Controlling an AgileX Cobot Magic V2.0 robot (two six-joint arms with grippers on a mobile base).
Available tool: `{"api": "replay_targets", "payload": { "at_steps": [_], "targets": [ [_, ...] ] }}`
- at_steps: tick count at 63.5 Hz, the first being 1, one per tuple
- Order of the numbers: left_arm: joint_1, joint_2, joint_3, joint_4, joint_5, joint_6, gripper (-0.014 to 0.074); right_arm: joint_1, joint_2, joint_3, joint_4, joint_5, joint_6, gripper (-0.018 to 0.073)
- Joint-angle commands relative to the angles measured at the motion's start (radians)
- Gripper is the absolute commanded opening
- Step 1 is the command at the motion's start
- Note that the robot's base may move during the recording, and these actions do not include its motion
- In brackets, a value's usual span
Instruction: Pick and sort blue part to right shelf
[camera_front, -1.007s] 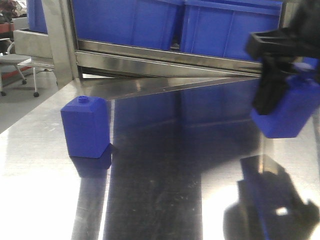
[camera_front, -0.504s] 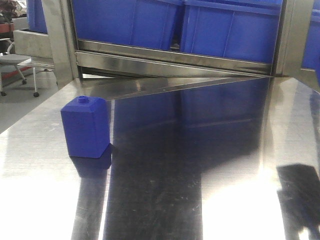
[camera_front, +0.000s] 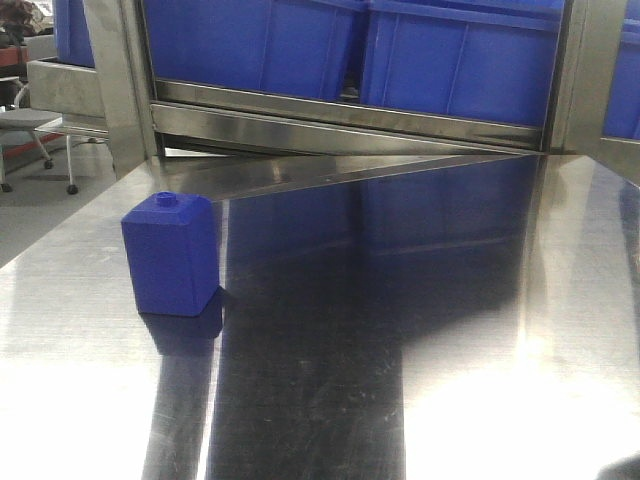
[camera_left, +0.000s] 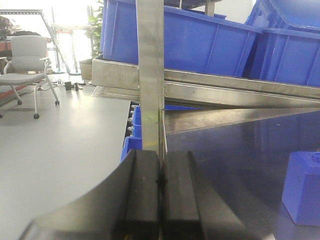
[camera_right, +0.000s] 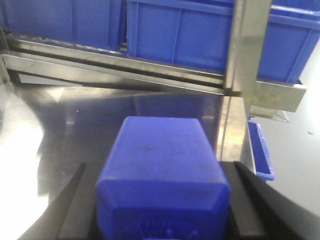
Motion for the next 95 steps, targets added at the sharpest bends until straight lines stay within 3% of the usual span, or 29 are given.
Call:
{"api": "replay_targets", "payload": {
  "at_steps": [1, 13, 95],
  "targets": [
    [-0.006, -0.021, 0.025, -0.006, -0.083, -0.012, 0.0134, -0.026, -0.051, -0.024, 0.004, -0.082, -0.008, 0.0425],
    [-0.006, -0.021, 0.025, -0.006, -0.083, -0.012, 0.0134, -0.084, -0.154, -0.024, -0.008, -0.081, -0.008, 0.0425],
    [-0.01, -0.015, -0.007, -0.006, -0.06, -0.012, 0.0134, -0.083, -0.172, -0.024, -0.013, -0.07, -0.008, 0.0425]
  ]
}}
